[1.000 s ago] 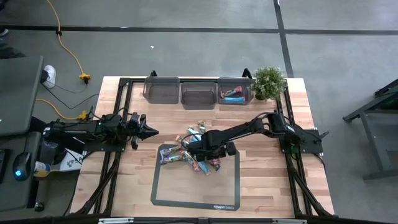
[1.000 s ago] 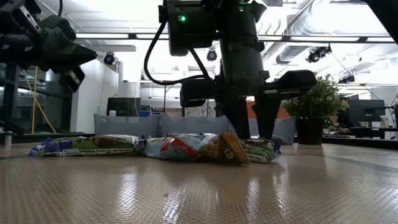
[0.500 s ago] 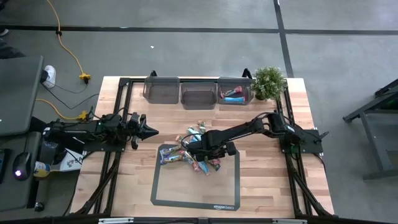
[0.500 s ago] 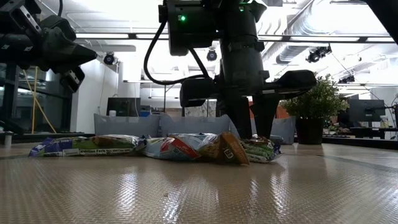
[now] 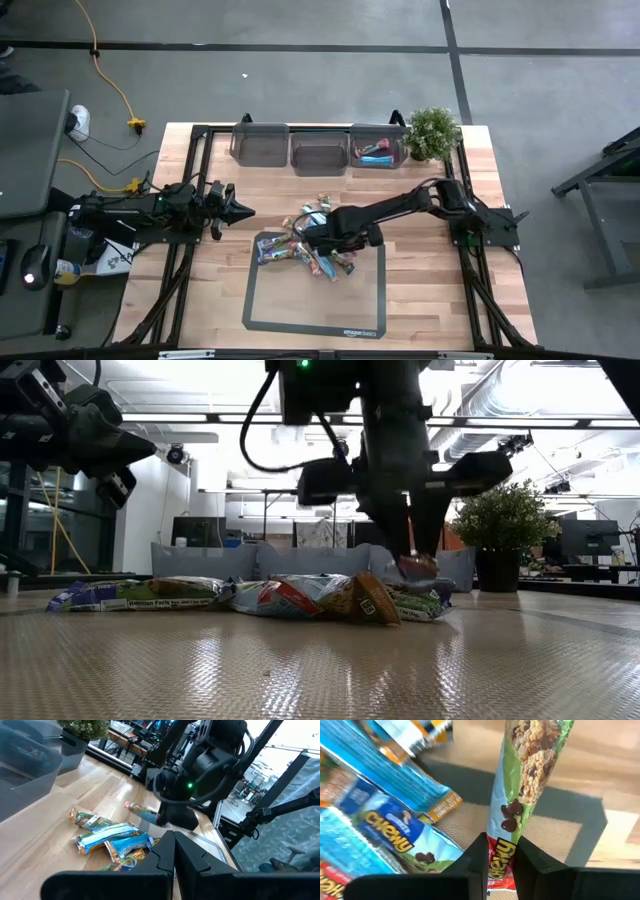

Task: Pick and place Granola Bars by type
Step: Put the red granola bar into the right black bin

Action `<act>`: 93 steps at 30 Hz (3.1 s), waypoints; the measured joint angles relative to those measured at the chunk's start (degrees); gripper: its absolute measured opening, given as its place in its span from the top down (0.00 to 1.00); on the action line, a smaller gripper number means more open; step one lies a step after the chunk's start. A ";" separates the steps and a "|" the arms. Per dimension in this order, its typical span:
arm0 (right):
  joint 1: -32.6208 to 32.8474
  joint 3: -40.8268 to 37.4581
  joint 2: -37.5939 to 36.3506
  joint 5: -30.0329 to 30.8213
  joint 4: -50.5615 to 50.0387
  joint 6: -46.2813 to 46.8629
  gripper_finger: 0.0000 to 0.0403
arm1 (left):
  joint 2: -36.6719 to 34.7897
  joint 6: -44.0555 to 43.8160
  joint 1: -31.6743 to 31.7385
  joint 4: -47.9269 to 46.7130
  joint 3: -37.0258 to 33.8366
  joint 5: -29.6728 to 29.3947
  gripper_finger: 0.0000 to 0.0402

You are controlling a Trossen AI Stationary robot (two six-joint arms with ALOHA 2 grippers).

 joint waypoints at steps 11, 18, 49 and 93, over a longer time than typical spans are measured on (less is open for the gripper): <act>0.00 0.00 -7.51 10.86 1.50 1.22 0.89 | 0.00 0.00 -0.02 0.01 0.00 -0.06 1.00; -0.18 0.00 -11.59 18.95 5.28 0.57 0.89 | 0.00 0.00 0.00 -0.01 0.00 -0.26 1.00; -14.95 -0.04 -22.84 31.78 26.67 -20.22 0.89 | 0.00 -0.01 -0.02 -0.03 0.00 -0.44 1.00; -50.90 -0.02 -22.59 10.39 9.29 -122.91 0.89 | 0.00 0.00 0.00 -0.32 -0.02 -3.87 1.00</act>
